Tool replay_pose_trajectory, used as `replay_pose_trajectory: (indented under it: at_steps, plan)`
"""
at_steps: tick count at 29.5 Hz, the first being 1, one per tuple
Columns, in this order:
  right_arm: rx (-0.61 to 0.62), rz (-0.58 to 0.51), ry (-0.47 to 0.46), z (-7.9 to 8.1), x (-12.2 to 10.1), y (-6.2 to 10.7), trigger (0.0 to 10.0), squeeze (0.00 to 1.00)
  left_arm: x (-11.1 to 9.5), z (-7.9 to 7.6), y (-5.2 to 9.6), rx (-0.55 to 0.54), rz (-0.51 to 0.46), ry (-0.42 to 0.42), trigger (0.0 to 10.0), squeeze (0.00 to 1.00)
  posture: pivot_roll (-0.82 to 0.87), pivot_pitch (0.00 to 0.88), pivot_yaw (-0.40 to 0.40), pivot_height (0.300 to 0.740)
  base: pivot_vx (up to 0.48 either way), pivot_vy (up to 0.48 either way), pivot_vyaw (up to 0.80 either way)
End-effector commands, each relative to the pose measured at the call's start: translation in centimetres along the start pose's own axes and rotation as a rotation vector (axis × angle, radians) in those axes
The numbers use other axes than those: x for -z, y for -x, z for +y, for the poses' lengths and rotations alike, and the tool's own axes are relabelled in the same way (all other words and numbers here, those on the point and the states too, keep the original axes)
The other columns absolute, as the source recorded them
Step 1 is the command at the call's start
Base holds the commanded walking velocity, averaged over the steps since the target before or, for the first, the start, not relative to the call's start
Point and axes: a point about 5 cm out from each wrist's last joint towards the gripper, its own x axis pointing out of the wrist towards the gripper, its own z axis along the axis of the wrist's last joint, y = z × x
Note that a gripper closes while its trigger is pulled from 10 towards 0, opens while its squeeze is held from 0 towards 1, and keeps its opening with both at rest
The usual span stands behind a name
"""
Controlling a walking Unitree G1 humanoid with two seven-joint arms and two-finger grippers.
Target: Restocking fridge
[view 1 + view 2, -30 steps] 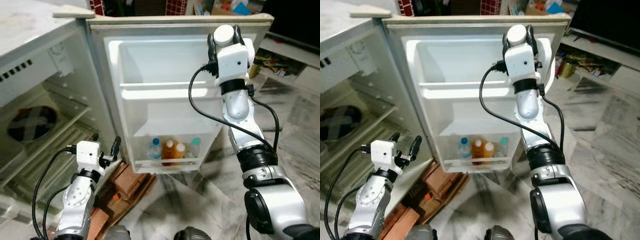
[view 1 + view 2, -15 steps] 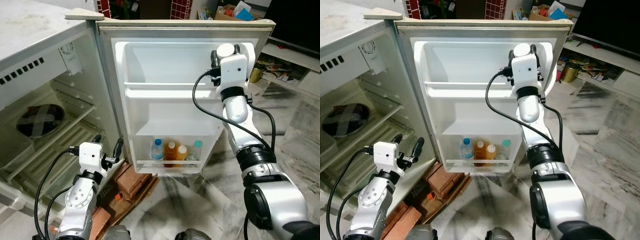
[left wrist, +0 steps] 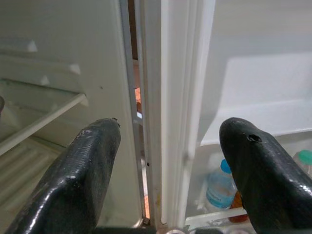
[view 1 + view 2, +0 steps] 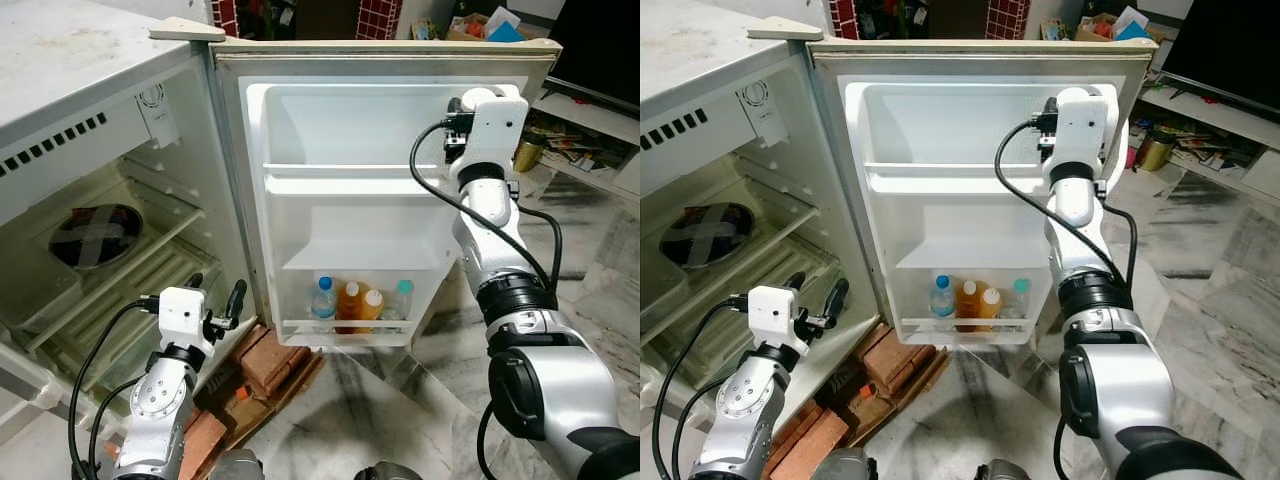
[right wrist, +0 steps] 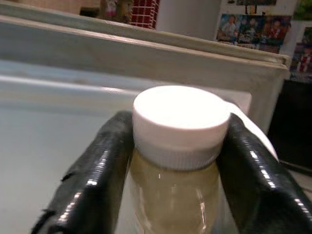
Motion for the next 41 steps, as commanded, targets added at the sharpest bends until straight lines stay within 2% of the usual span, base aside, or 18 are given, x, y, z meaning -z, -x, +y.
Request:
replay_pose_trajectory:
  at_steps: [1, 5, 14, 15, 17, 21, 22, 23, 26, 29, 30, 31, 32, 33, 37, 39, 41]
  plan:
    - [0.023, 0.110, 0.027, -0.7, 2.4, 0.9, 10.0, 1.00, -0.2, 0.0, 0.0, 0.005, -0.001, -0.011, 10.0, 0.00, 0.17, 0.000, 0.001, 0.740, 0.000, 0.000, 0.00]
    - [0.013, -0.011, 0.056, -0.8, 0.4, 0.3, 10.0, 1.00, -0.2, 0.0, 0.0, 0.004, 0.003, -0.010, 10.0, 0.00, 0.17, 0.000, 0.001, 0.740, 0.000, 0.000, 0.00]
    - [-0.009, -0.129, 0.059, -0.7, -2.1, -0.4, 10.0, 1.00, -0.1, -0.1, 0.0, 0.001, 0.010, -0.010, 10.0, 0.00, 0.17, 0.000, -0.001, 0.740, 0.000, 0.000, 0.00]
    - [-0.017, -0.178, 0.067, -0.6, -3.0, -0.3, 10.0, 1.00, -0.1, -0.1, 0.0, -0.001, 0.010, -0.010, 10.0, 0.00, 0.17, 0.000, -0.002, 0.740, 0.000, 0.000, 0.00]
    - [-0.018, -0.186, 0.067, -0.6, -3.1, -0.3, 10.0, 1.00, -0.1, -0.1, 0.0, -0.001, 0.010, -0.010, 10.0, 0.00, 0.17, 0.000, -0.002, 0.740, 0.000, 0.000, 0.00]
    - [-0.009, -0.262, 0.097, -0.7, -3.7, 0.9, 10.0, 1.00, 0.1, 0.1, 0.2, -0.025, 0.018, -0.006, 10.0, 0.00, 0.17, 0.000, -0.010, 0.740, 0.000, 0.000, 0.00]
    - [-0.001, -0.273, 0.104, -0.9, -3.5, 1.4, 10.0, 1.00, 0.1, 0.1, 0.2, -0.032, 0.022, -0.008, 10.0, 0.00, 0.17, 0.000, -0.012, 0.740, 0.000, 0.000, 0.00]
    - [0.001, -0.275, 0.126, -1.3, -2.8, 2.7, 10.0, 1.00, 0.2, 0.3, 0.3, -0.046, 0.026, -0.006, 10.0, 0.00, 0.17, 0.002, -0.014, 0.740, 0.000, 0.000, 0.00]
    - [-0.006, -0.252, 0.159, -1.6, -1.4, 4.2, 10.0, 1.00, 0.2, 0.4, 0.4, -0.059, 0.027, -0.004, 10.0, 0.00, 0.16, 0.003, -0.016, 0.740, 0.000, 0.000, 0.00]
    - [0.009, -0.152, 0.240, -2.2, 1.9, 6.7, 10.0, 1.00, 0.5, 0.2, 0.3, -0.051, 0.045, -0.030, 10.0, 0.00, 0.15, 0.002, -0.015, 0.740, 0.000, 0.000, 0.00]
    - [0.033, -0.045, 0.235, -2.7, 4.4, 7.8, 10.0, 1.00, 0.4, 0.0, 0.0, -0.042, 0.043, -0.035, 10.0, 0.00, 0.15, 0.001, -0.013, 0.740, 0.000, -0.259, 0.00]
    - [0.043, -0.005, 0.227, -2.8, 5.2, 8.2, 10.0, 1.00, 0.3, -0.1, -0.1, -0.039, 0.041, -0.035, 10.0, 0.00, 0.15, 0.001, -0.013, 0.740, 0.000, -0.259, 0.00]
    - [0.068, 0.067, 0.233, -3.2, 6.6, 8.8, 10.0, 0.71, 0.2, -0.1, -0.3, -0.041, 0.035, -0.036, 10.0, 0.00, 0.16, 0.000, -0.011, 0.740, 0.000, -0.364, 0.00]
    - [0.082, 0.114, 0.236, -3.4, 7.5, 9.3, 10.0, 0.00, 0.0, 0.0, -0.3, -0.043, 0.031, -0.038, 10.0, 0.00, 0.16, 0.000, -0.009, 0.740, 0.000, -0.480, 0.00]
    - [0.041, 0.170, 0.236, -3.0, 8.8, 10.3, 10.0, 0.00, 0.1, 0.3, -0.3, -0.051, 0.038, -0.048, 10.0, 0.00, 0.15, 0.000, -0.005, 0.740, 0.000, -0.480, 0.00]
    - [0.020, 0.251, 0.188, -2.4, 10.0, 11.1, 10.0, 0.00, 0.5, 0.4, 0.0, -0.072, 0.063, -0.059, 10.0, 0.00, 0.15, 0.000, -0.005, 0.740, 0.000, -0.480, 0.00]
    - [0.007, 0.281, 0.172, -2.0, 10.6, 11.4, 10.0, 0.00, 0.6, 0.1, 0.1, -0.069, 0.066, -0.049, 10.0, 0.00, 0.15, 0.000, -0.007, 0.740, 0.000, -0.240, 0.00]
